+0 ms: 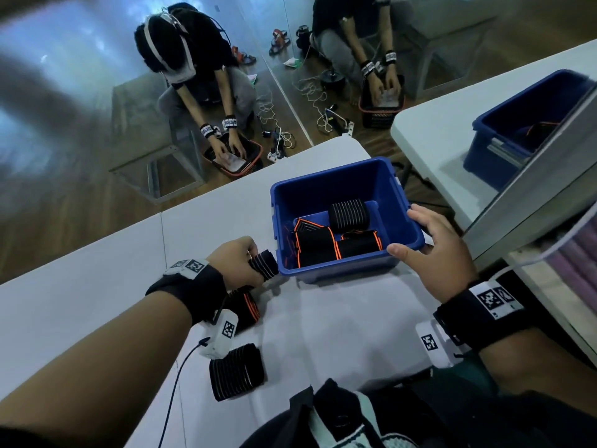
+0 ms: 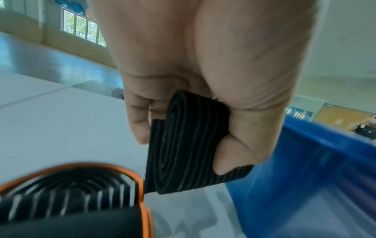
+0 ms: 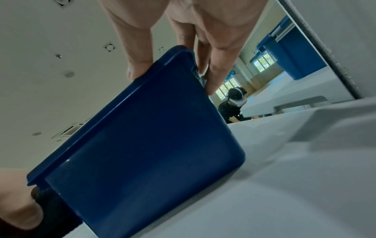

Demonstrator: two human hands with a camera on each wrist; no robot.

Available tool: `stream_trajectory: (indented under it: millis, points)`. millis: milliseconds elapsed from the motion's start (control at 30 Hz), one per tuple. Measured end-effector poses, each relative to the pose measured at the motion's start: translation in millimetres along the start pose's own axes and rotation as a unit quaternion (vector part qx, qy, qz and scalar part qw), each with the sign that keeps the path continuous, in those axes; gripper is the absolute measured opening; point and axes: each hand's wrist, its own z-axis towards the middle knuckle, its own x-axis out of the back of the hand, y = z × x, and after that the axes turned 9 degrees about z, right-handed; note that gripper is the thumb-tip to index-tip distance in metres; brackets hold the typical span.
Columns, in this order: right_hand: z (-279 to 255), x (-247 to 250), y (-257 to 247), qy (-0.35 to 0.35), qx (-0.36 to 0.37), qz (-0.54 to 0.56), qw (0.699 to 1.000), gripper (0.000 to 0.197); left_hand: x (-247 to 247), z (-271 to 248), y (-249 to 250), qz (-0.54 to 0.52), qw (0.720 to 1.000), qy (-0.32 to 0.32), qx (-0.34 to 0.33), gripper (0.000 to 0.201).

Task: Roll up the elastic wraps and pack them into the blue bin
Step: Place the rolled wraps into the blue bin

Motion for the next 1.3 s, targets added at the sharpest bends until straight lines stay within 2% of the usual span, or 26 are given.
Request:
stream_trajectory:
  millis: [233,367,500,667,767,900,1033,1233,1300]
  points:
    - [1,-2,4,0.0,-0.001,0.03,1.0,0.072,77,-11,4,0.021,0.998,0.048,-0.034,0.037]
    - [0,-2,3,0.0,-0.009,0.05,0.999,0.071,120,-6,33,0.053,0.993,0.073,-0.079,0.037]
    - [-1,-2,4,-0.003,-0.013,0.06,0.998,0.072,138,12,79,0.106,0.98,0.108,-0.132,0.038]
    - [0,-5,8,0.009,-0.003,0.079,0.997,0.071,111,44,134,0.277,0.944,0.065,-0.167,0.044]
    - [0,-5,13,0.013,0.005,0.07,0.997,0.073,85,61,158,0.343,0.922,0.019,-0.178,0.049]
    - [-2,-5,14,0.011,-0.005,0.069,0.998,0.074,58,84,172,0.41,0.897,-0.06,-0.154,0.043]
    - [-4,-6,12,0.012,0.003,0.053,0.999,0.075,51,98,180,0.417,0.898,-0.081,-0.117,0.031]
    - [-1,-1,6,0.002,-0.007,0.047,0.999,0.076,36,133,171,0.397,0.912,-0.086,-0.064,0.025]
    - [-1,0,5,0.001,-0.007,0.049,0.999,0.076,29,147,167,0.387,0.914,-0.106,-0.064,0.026]
